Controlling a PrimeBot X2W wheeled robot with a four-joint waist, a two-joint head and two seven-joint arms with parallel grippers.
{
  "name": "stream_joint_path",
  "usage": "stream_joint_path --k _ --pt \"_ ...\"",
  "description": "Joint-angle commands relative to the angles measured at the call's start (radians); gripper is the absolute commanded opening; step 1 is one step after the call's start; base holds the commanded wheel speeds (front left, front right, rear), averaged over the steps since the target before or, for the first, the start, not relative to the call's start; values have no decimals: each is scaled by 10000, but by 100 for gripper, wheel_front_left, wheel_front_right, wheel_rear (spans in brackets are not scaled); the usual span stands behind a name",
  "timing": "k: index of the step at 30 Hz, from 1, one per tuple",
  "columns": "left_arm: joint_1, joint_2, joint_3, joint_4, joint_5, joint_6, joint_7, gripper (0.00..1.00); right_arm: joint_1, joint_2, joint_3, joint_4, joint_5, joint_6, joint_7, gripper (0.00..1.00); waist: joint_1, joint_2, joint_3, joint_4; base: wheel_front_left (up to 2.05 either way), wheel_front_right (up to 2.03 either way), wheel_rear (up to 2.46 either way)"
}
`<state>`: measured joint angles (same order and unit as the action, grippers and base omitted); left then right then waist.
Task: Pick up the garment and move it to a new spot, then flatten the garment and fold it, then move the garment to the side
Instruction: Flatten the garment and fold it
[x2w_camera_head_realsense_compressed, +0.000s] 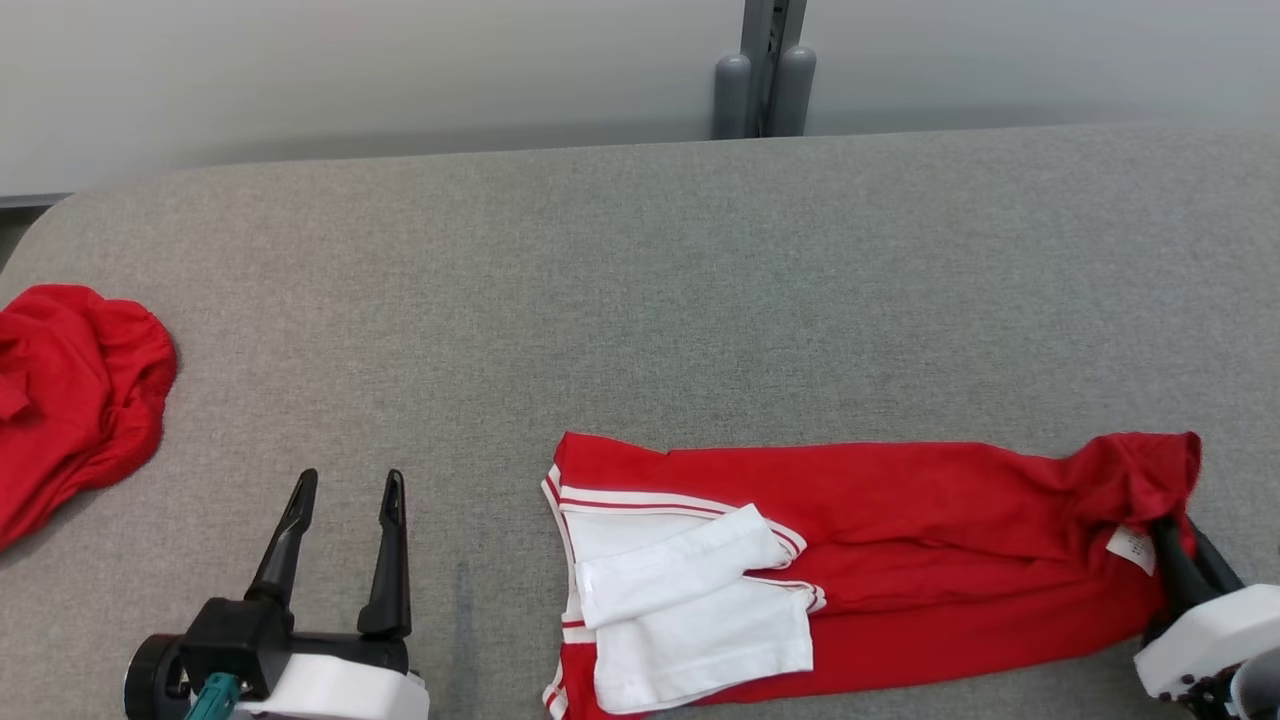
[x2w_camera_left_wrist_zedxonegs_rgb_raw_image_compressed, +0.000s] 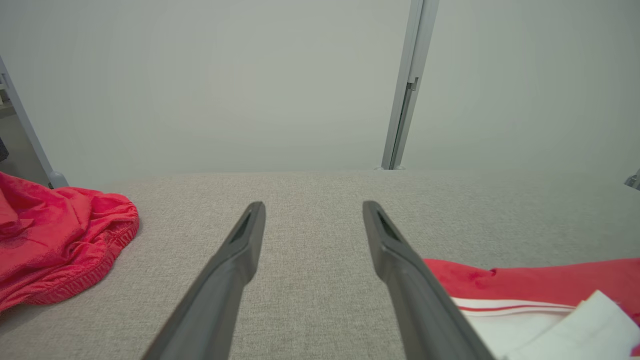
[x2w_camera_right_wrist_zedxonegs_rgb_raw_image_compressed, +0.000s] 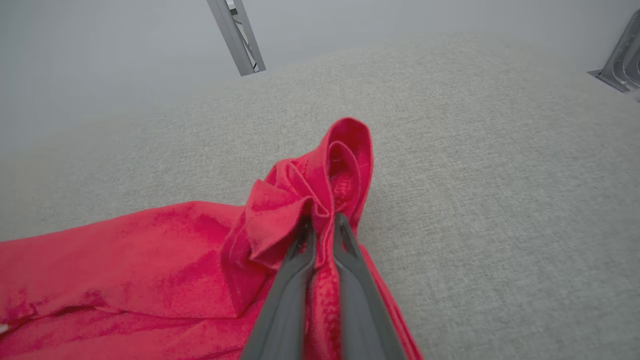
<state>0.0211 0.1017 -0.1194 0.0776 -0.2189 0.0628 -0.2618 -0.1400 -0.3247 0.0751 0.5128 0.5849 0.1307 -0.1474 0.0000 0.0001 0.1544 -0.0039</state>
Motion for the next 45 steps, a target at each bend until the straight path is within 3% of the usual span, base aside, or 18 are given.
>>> stream_joint_path --k 1,8,13,21,34,36,37,45 --pt "116 4 51 12 61 5 -42 100 135 74 26 -352 -54 1 204 0 0 -1 -113 -60 0 0 0" --pt "371 20 45 143 100 38 -42 100 747 831 641 -3473 -407 2 1856 0 0 -1 -555 -186 0 0 0" --pt "363 50 -68 274 118 -4 -24 100 615 1554 1915 -4546 -207 2 2445 0 0 -1 -802 -38 0 0 0" --pt "324 68 -205 294 79 -2 14 100 -217 2346 4239 -3785 387 1 2189 0 0 -1 -847 510 0 0 0" --pt "-262 -30 -607 476 77 -130 2 100 -2206 2719 6417 -538 1766 2 136 0 0 -1 -169 1323 0 0 0" --pt "-280 -39 -613 527 41 -94 -6 100 -2411 2719 6712 -310 1952 2 -101 49 0 -1 -123 1305 0 0 0" --pt "-289 -44 -613 543 31 -83 -12 100 -2531 2720 6865 -264 2037 2 -229 100 0 -1 -107 1283 0 0 0" --pt "-338 -22 -598 608 35 -42 -24 100 -3063 2643 7362 -541 2079 1 -949 100 0 -1 -146 1029 0 0 0"
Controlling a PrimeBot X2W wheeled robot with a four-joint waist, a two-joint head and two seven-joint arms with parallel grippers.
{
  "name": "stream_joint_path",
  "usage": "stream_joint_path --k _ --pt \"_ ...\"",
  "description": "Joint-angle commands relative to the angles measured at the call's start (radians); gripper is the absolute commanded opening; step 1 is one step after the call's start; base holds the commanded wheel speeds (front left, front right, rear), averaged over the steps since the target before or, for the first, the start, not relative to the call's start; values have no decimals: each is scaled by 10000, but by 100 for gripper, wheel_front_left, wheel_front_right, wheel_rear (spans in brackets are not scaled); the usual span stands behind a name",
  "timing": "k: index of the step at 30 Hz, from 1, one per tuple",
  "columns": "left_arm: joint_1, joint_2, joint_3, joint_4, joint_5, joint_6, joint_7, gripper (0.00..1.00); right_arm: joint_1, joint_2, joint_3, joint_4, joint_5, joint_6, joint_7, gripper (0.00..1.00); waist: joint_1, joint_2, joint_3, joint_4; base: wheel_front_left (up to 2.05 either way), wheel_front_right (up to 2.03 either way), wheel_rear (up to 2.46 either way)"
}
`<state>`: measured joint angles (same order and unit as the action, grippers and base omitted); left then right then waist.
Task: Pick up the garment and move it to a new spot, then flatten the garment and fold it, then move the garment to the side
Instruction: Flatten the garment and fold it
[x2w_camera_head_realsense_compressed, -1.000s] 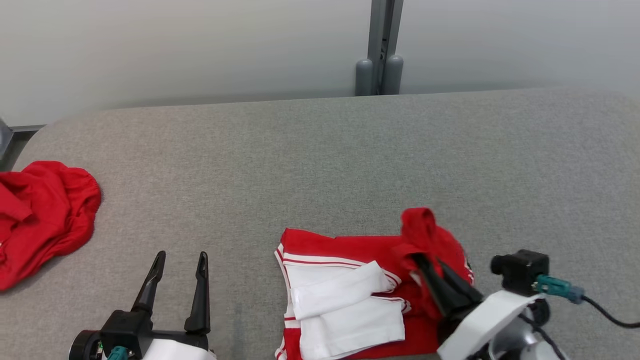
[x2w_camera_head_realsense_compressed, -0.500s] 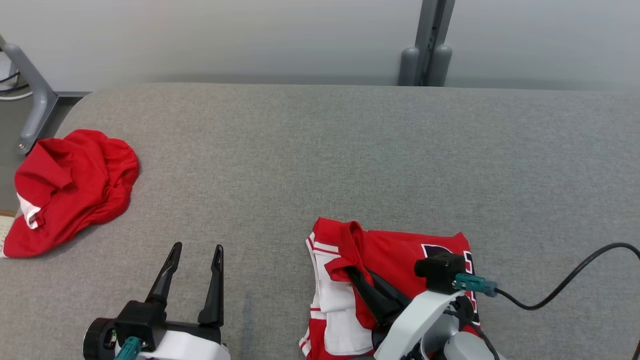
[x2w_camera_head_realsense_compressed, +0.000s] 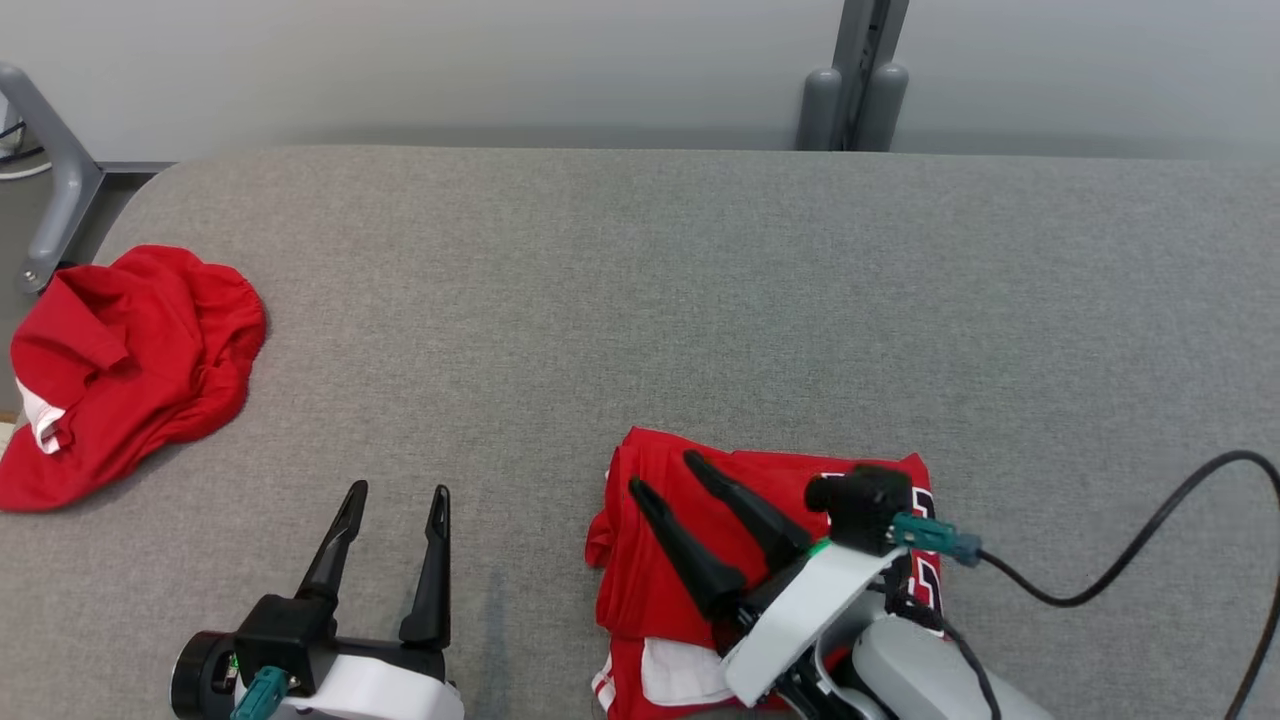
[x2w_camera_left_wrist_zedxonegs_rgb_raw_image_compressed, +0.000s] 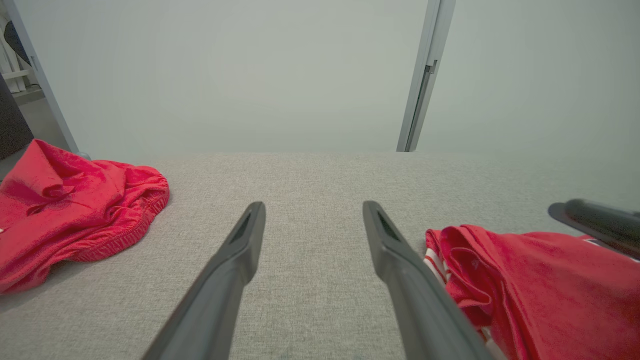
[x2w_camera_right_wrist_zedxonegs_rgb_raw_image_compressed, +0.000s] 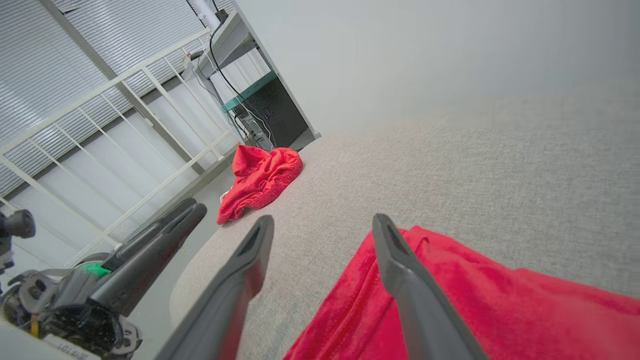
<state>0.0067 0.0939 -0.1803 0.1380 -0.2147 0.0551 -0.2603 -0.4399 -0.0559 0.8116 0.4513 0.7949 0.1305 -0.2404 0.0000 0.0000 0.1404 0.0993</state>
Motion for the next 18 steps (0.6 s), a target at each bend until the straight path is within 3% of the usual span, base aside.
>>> stream_joint_path --k 1,6,18 --pt "-181 68 19 -1 -3 41 -39 100 -92 -125 -72 -81 -66 4 -99 100 0 0 -13 -49 0 0 0" --pt "-122 124 100 -26 -17 87 -49 100 203 -622 -1183 -850 -435 3 -251 100 0 0 -75 -274 0 0 0" --pt "303 405 530 -191 -190 320 -52 100 2571 -1663 -5477 -2464 -2785 3 -255 100 0 0 -545 -764 0 0 0"
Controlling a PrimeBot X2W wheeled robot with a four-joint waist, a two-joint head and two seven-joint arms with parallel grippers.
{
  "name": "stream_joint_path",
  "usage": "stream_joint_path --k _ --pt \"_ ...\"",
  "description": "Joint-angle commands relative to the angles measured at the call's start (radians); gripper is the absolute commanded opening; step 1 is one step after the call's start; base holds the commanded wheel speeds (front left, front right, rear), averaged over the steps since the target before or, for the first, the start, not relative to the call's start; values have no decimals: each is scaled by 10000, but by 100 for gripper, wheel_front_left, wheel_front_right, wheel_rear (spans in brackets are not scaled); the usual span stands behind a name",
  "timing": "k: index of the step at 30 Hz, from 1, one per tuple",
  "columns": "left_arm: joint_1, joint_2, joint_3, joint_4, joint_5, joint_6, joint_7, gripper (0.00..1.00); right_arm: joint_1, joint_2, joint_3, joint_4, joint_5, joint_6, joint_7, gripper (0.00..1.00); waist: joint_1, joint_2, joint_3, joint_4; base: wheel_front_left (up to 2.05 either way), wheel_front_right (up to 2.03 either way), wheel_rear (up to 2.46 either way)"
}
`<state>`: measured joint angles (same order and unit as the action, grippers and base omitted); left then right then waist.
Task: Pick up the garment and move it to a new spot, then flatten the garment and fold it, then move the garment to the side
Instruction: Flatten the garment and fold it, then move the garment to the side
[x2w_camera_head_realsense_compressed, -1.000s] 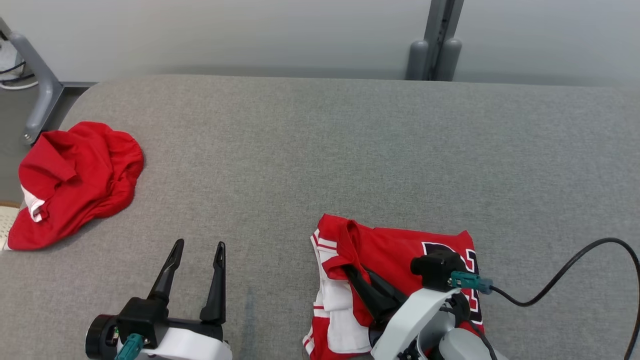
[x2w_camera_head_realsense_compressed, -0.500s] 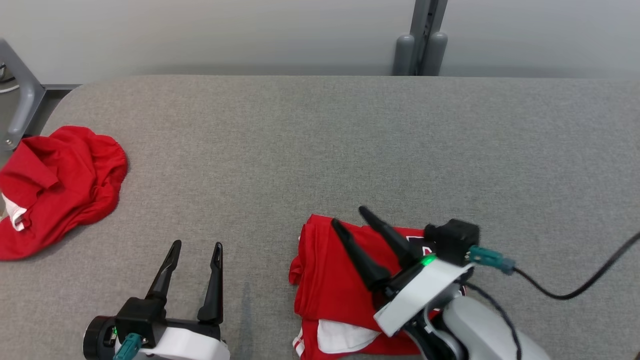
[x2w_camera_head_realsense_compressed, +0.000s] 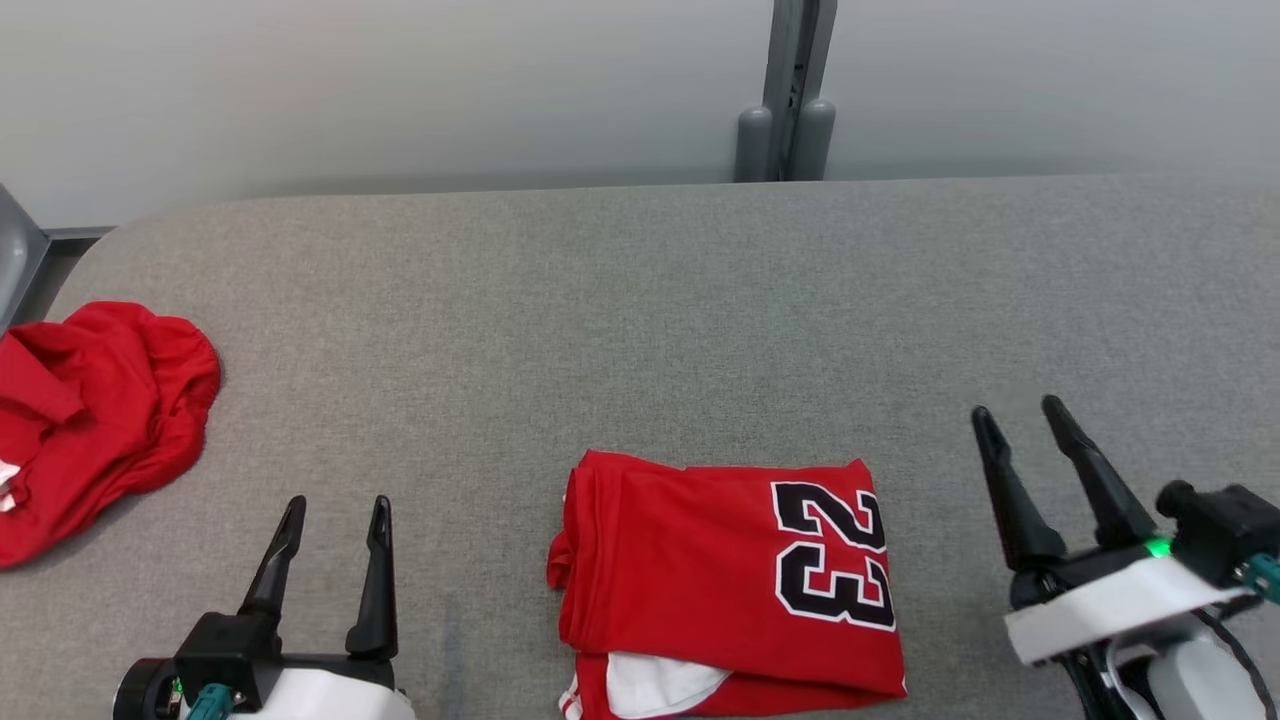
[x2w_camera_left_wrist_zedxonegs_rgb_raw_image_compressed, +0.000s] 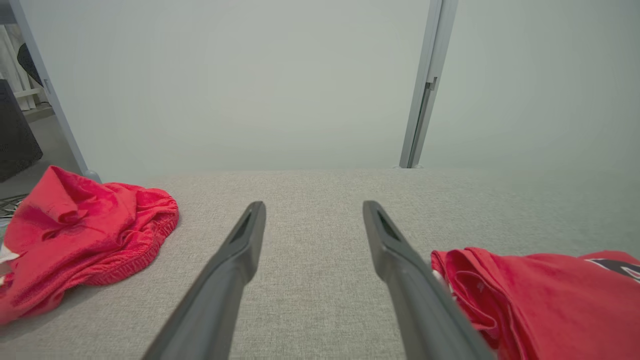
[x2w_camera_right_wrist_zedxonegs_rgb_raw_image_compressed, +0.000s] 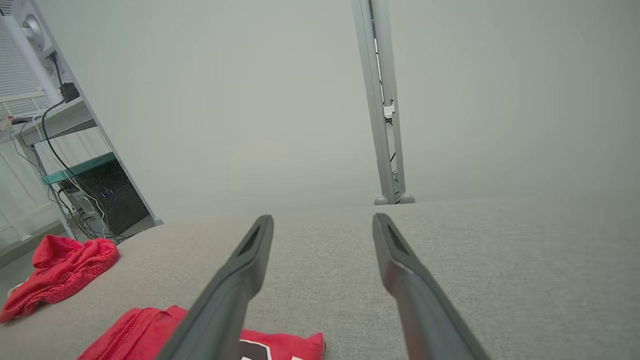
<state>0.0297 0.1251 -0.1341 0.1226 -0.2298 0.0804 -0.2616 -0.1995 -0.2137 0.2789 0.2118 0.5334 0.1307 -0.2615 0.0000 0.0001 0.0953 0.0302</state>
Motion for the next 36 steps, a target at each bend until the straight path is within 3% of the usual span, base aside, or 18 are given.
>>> stream_joint_path --k 1,10,23,36 --pt "122 112 100 -64 -76 81 -37 100 410 -165 -393 -141 -379 1 -28 100 0 -1 -157 -105 0 0 0" --pt "856 362 206 -422 -163 185 119 100 1986 -8 -1582 -1073 -1306 1 661 100 0 -1 -726 -382 0 0 0" --pt "2097 546 31 -1079 -186 321 467 100 3224 120 -2076 -1915 -2021 1 1285 100 0 -1 -1552 -544 0 0 0" --pt "2420 659 -34 -1319 -272 445 801 100 3577 253 -2302 -2290 -2192 1 1541 100 0 -1 -1710 -538 0 0 0"
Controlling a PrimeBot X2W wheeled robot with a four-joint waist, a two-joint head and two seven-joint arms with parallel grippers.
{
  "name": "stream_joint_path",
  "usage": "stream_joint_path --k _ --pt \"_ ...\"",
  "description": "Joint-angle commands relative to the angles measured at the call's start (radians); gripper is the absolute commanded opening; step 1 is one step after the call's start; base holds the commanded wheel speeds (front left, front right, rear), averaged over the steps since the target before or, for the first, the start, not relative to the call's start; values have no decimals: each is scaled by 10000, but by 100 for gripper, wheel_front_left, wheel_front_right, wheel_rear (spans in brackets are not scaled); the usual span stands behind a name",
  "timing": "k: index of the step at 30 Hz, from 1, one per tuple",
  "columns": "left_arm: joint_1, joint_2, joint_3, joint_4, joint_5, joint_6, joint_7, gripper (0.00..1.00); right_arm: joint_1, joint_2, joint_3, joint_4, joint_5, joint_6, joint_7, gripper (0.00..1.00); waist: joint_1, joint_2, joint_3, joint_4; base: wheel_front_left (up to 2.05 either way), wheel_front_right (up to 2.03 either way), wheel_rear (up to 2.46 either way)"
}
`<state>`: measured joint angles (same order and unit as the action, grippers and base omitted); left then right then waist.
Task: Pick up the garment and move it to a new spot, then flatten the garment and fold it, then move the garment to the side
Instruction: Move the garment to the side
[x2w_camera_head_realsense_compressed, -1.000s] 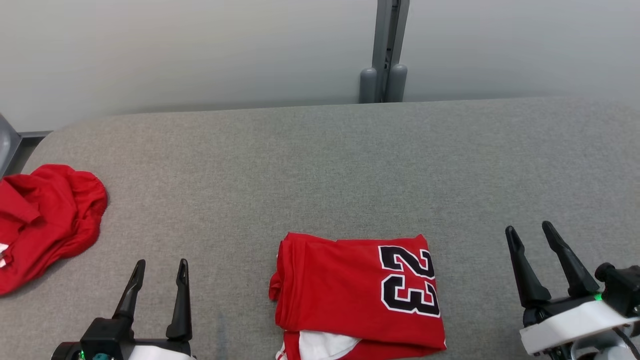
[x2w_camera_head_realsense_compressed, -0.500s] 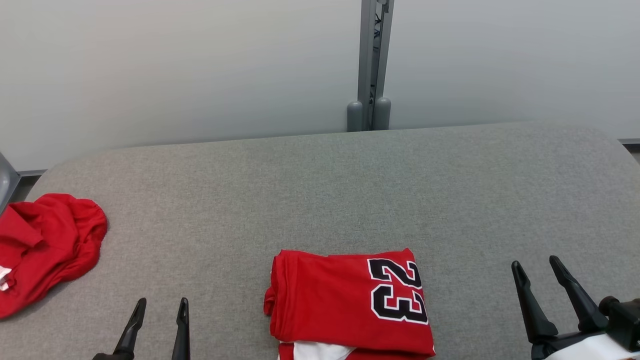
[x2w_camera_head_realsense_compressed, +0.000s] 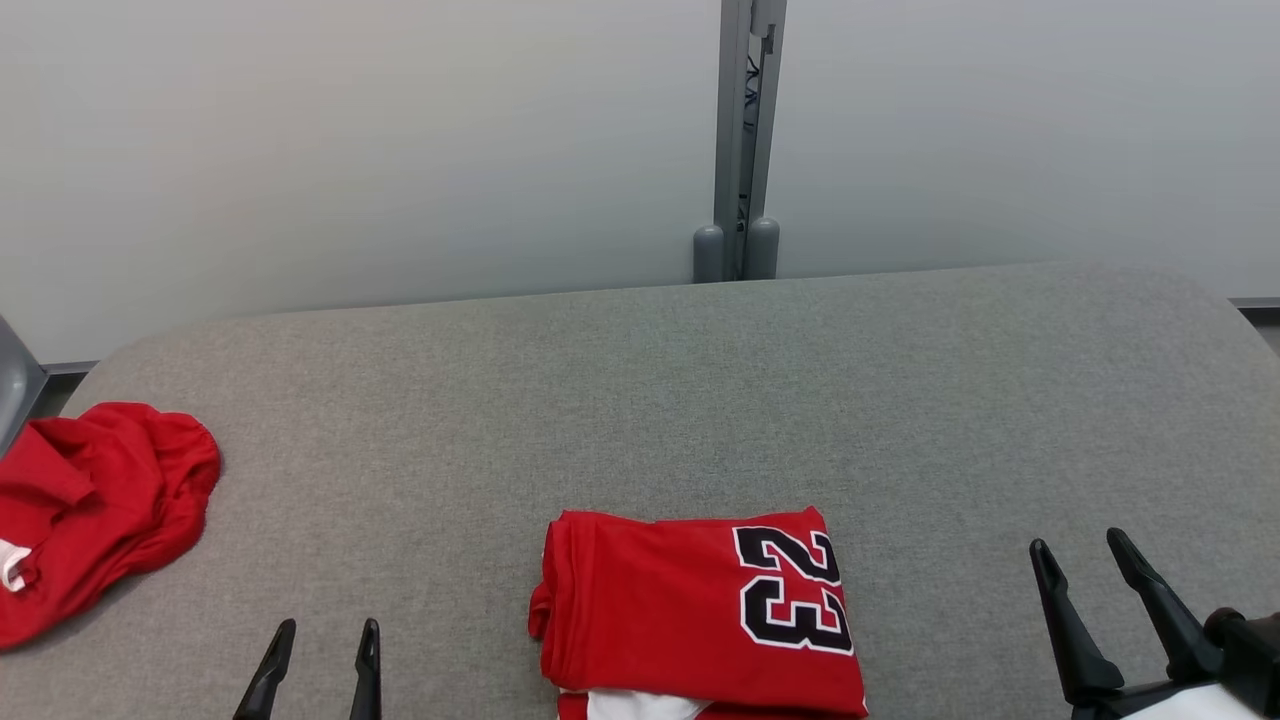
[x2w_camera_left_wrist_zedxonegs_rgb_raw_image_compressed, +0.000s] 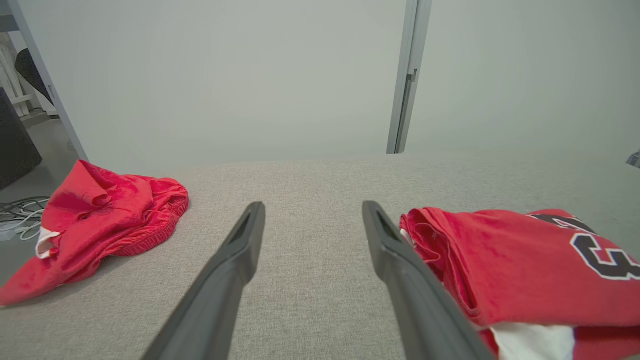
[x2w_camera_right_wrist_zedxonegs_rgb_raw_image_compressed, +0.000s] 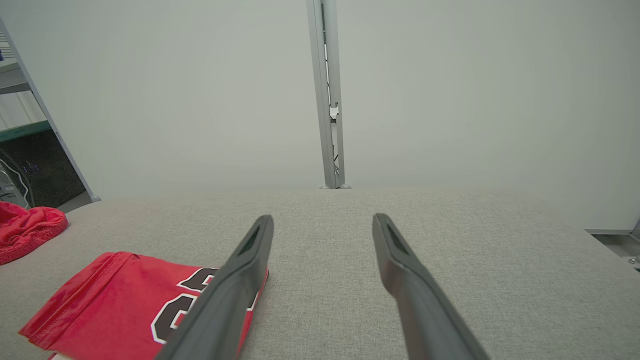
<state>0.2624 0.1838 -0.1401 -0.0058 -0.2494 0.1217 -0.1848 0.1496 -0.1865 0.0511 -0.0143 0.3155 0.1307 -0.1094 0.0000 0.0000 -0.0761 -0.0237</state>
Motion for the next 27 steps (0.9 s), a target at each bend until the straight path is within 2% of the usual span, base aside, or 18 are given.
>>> stream_joint_path --k 1,22,27 --pt "98 74 25 -47 -79 53 46 100 93 -4 -33 -40 -29 1 13 100 0 0 7 -1 0 0 0" --pt "-183 141 -113 -248 -105 196 42 100 -41 63 -258 -3 -173 1 -1 100 0 0 236 158 0 0 0" --pt "-457 85 -215 -290 -24 209 -26 100 -409 -116 147 544 -217 1 91 100 0 0 532 397 0 0 0"
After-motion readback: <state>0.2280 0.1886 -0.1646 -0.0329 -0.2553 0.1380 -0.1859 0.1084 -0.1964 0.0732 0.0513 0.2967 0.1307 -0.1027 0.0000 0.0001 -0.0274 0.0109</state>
